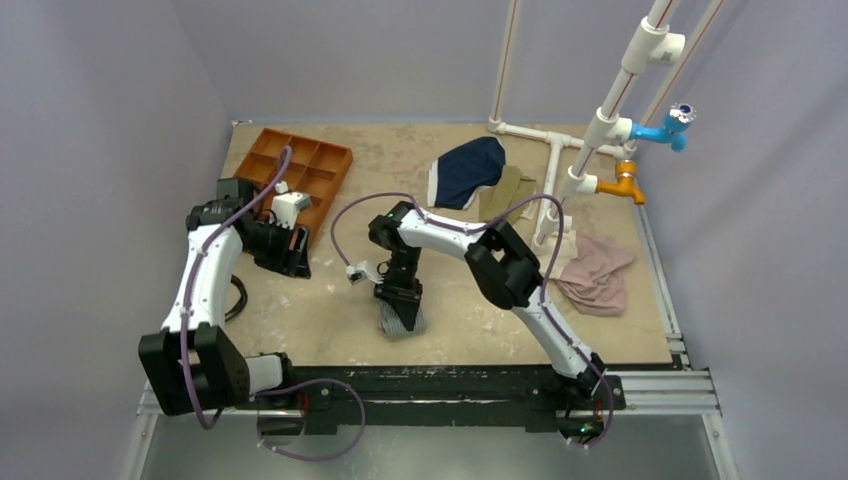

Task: Roll the underwear
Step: Roll the underwear to the center of the board.

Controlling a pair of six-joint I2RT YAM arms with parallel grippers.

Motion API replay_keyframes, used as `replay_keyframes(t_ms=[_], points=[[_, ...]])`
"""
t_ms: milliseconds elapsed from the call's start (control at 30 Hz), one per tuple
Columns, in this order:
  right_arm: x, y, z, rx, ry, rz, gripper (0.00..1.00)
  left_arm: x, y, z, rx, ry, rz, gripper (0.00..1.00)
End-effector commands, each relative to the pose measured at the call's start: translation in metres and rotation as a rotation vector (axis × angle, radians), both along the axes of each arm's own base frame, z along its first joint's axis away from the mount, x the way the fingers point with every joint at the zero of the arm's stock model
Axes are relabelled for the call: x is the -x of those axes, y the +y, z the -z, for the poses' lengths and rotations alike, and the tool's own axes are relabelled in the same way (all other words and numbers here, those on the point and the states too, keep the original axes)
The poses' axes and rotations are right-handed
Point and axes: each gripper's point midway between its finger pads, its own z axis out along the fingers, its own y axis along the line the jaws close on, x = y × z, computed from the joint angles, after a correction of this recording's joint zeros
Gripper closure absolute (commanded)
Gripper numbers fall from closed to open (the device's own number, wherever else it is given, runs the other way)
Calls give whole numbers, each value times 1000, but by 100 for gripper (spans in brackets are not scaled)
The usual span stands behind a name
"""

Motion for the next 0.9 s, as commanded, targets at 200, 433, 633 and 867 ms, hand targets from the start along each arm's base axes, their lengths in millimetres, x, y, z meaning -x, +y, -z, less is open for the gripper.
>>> replay_keyframes(t_ms=[200,433,633,867], points=[[-36,-26,95,237,-20,127,100,20,-17,-32,31,-247,152,41],[-64,-49,100,282,-45,255,100,28,-48,-44,87,-299,332,41],[-75,-53,99,287,-57,296,100,26,-90,-50,120,-328,500,41],[-83,-56,90,239,-63,301,100,14,-121,-44,123,-302,607,41]])
